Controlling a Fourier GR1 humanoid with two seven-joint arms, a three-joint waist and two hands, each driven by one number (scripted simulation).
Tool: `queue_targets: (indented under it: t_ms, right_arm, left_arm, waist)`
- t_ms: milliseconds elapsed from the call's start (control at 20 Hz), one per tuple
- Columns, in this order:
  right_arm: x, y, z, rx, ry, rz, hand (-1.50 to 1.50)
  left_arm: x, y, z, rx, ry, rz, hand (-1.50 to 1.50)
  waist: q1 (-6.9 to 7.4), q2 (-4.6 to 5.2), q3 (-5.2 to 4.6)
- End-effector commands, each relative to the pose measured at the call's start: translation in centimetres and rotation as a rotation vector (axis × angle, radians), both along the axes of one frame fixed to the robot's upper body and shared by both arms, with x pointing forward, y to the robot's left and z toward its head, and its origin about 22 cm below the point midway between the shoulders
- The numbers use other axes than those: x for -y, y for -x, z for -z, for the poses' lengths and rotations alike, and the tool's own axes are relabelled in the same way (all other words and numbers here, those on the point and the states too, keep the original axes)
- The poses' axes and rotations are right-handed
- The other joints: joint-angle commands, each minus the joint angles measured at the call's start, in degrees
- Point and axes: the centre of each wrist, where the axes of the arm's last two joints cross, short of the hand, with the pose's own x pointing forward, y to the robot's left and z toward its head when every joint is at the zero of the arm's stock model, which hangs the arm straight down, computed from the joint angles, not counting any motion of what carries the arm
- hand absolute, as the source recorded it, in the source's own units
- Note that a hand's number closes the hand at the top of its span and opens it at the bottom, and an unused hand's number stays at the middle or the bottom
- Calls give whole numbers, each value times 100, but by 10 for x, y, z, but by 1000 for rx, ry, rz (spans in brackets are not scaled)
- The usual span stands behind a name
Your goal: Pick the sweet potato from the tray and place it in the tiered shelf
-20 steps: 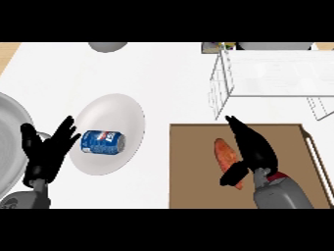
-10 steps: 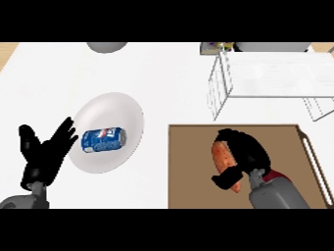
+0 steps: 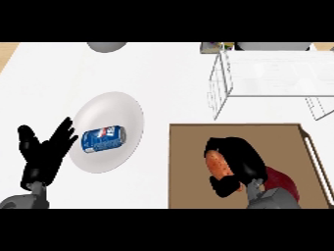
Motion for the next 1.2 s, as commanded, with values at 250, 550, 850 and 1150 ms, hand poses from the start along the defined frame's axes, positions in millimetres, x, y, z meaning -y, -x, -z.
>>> queue_targets:
  t_ms: [250, 550, 850, 1150]
  right_arm:
    - [15, 12, -66, 210, -144, 17, 150]
    - [25, 56, -151, 450, -178, 123, 150]
    - [51, 76, -219, 575, -177, 233, 150]
    - [54, 47, -277, 617, -205, 317, 150]
  left_arm:
    - [-14, -6, 3, -2, 1, 5, 0]
    - [-10, 12, 2, 0, 3, -4, 0]
    - [16, 3, -1, -15, 15, 5, 0]
    - [-8, 5, -2, -9, 2, 15, 0]
  waist:
    - [-56, 19, 7]
    - [-75, -18, 1]
    - [-49, -2, 4]
    - [31, 5, 3]
